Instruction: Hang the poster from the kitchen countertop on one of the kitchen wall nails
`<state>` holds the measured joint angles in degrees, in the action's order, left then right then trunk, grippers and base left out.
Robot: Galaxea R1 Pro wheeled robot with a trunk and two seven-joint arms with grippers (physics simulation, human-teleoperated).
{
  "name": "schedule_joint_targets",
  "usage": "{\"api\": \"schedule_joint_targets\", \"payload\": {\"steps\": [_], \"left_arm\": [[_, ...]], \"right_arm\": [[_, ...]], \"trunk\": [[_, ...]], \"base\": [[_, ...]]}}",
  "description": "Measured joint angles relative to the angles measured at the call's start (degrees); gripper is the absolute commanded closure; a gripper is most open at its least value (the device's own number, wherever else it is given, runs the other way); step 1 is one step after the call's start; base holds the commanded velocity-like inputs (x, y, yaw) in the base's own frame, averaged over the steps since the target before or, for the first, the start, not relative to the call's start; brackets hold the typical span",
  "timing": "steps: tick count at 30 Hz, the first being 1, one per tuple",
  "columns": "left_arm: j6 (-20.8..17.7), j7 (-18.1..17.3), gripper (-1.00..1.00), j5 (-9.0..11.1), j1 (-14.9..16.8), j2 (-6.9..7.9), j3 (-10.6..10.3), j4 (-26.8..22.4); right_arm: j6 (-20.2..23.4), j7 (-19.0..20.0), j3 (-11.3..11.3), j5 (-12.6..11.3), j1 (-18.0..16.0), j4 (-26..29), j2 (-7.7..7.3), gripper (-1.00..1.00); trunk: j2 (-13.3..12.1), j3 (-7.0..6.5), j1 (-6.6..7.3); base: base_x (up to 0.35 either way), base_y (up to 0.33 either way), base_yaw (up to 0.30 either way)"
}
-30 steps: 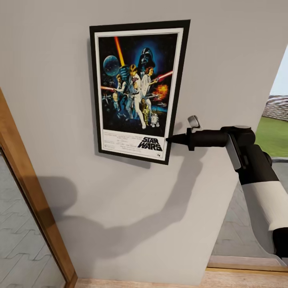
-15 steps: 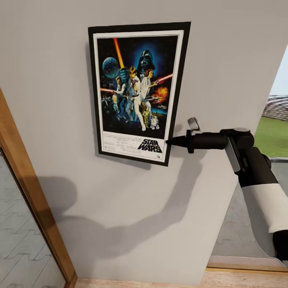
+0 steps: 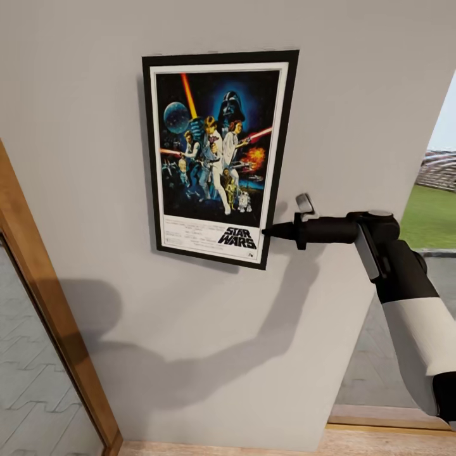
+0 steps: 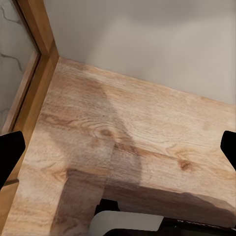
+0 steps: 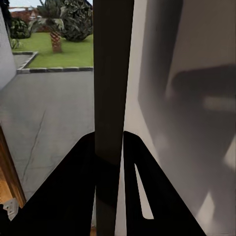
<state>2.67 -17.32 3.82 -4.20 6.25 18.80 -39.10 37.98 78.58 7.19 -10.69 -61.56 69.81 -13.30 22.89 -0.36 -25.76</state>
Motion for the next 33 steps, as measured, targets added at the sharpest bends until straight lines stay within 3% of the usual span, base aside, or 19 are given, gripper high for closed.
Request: {"api": "schedule_joint_targets", "payload": {"steps": [33], "left_arm": [[0.0, 0.0, -1.0, 0.0, 0.0, 0.0, 0.0, 0.0]], "right_arm": [[0.0, 0.0, 0.0, 0.0, 0.4, 0.3, -0.09, 1.0]], "trunk": [[0.0, 0.0, 0.0]], "base": [[0.0, 0.022, 0.0]]}}
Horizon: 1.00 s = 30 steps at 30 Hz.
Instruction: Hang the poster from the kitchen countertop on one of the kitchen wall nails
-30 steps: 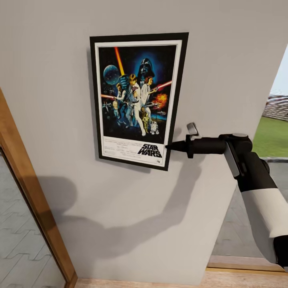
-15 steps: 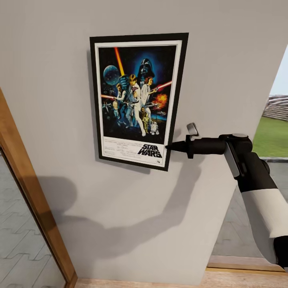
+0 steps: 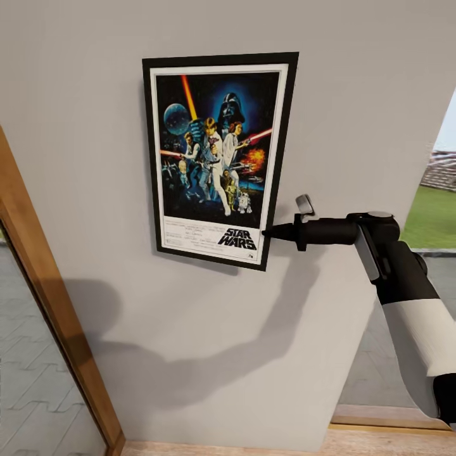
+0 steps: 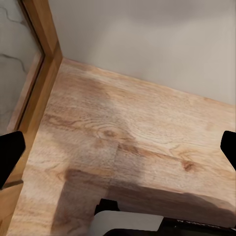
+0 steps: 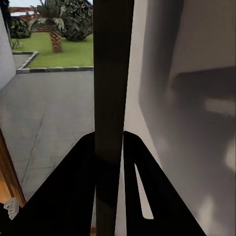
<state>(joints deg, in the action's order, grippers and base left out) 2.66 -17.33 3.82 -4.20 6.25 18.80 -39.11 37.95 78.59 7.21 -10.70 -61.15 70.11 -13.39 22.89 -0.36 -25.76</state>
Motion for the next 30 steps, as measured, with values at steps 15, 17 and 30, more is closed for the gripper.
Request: {"api": "schedule_joint_targets", "payload": {"steps": [15, 17, 30], "left_arm": [[0.0, 0.0, -1.0, 0.0, 0.0, 0.0, 0.0, 0.0], [0.0, 0.0, -1.0, 0.0, 0.0, 0.0, 0.0, 0.0], [0.0, 0.0, -1.0, 0.0, 0.0, 0.02, 0.0, 0.0]], "right_arm": [[0.0, 0.0, 0.0, 0.0, 0.0, 0.0, 0.0, 1.0], [0.0, 0.0, 0.0, 0.0, 0.0, 0.0, 0.0, 1.0], [0.0, 0.0, 0.0, 0.0, 0.0, -0.1, 0.0, 1.0]], "trunk": [[0.0, 0.0, 0.0], [0.0, 0.0, 0.0], [0.0, 0.0, 0.0]], "base": [[0.0, 0.028, 0.0], [0.0, 0.02, 0.0], [0.0, 0.023, 0.0]]}}
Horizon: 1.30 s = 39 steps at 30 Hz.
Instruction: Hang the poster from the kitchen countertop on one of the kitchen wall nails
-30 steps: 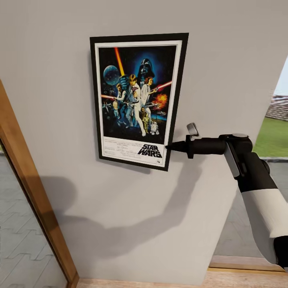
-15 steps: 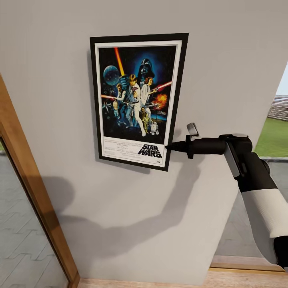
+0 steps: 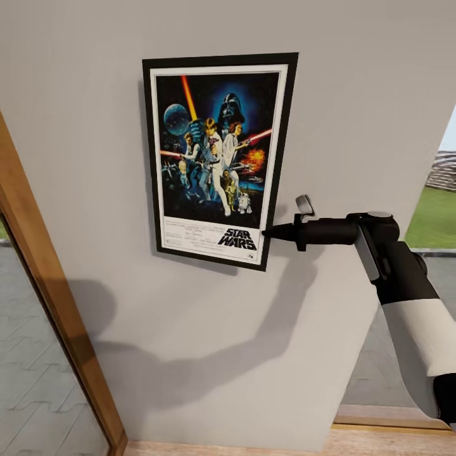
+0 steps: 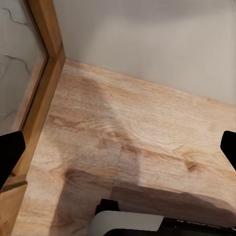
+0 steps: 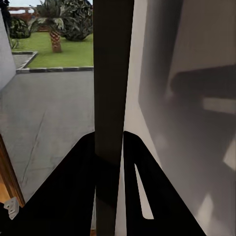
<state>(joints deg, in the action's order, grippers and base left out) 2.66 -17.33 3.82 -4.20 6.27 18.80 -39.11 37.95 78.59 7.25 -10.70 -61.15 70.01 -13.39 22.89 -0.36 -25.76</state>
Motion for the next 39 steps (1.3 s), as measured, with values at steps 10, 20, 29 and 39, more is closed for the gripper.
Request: {"api": "schedule_joint_targets", "payload": {"steps": [10, 20, 29, 39], "left_arm": [[0.0, 0.0, -1.0, 0.0, 0.0, -0.01, 0.0, 0.0], [0.0, 0.0, -1.0, 0.0, 0.0, -0.02, 0.0, 0.0], [0.0, 0.0, -1.0, 0.0, 0.0, 0.06, 0.1, 0.0], [0.0, 0.0, -1.0, 0.0, 0.0, 0.06, 0.0, -0.1]], "right_arm": [[0.0, 0.0, 0.0, 0.0, 0.0, 0.0, 0.0, 1.0], [0.0, 0.0, 0.0, 0.0, 0.0, 0.0, 0.01, 1.0], [0.0, 0.0, -0.1, 0.0, 0.0, 0.0, 0.0, 1.0], [0.0, 0.0, -0.1, 0.0, 0.0, 0.0, 0.01, 1.0]], "trunk": [[0.0, 0.0, 0.0], [0.0, 0.0, 0.0], [0.0, 0.0, 0.0], [0.0, 0.0, 0.0]], "base": [[0.0, 0.125, 0.0], [0.0, 0.016, 0.0], [0.0, 0.001, 0.0], [0.0, -0.03, 0.0]]}}
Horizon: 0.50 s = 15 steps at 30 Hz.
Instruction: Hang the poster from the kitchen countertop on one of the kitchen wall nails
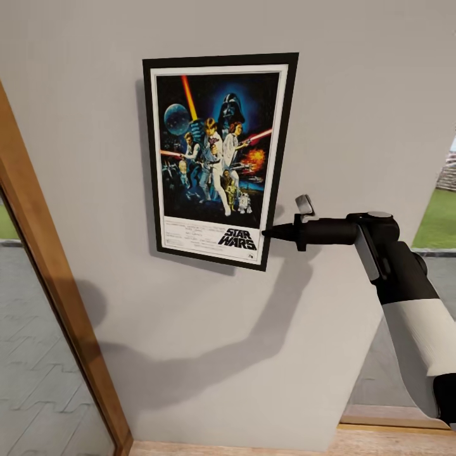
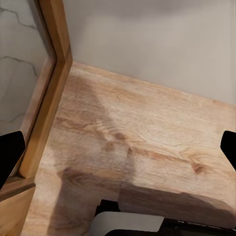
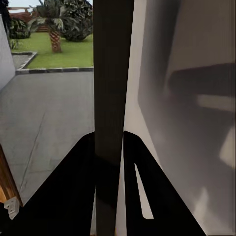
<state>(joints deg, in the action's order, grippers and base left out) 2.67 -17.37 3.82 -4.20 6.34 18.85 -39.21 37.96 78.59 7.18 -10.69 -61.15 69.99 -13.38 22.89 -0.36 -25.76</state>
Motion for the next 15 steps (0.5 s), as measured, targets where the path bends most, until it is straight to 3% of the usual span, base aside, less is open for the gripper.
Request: {"api": "schedule_joint_targets", "payload": {"steps": [15], "left_arm": [[0.0, 0.0, -1.0, 0.0, 0.0, 0.0, 0.0, -0.1]], "right_arm": [[0.0, 0.0, 0.0, 0.0, 0.0, 0.0, 0.0, 1.0]], "trunk": [[0.0, 0.0, 0.0]], "base": [[0.0, -0.005, 0.0]]}}
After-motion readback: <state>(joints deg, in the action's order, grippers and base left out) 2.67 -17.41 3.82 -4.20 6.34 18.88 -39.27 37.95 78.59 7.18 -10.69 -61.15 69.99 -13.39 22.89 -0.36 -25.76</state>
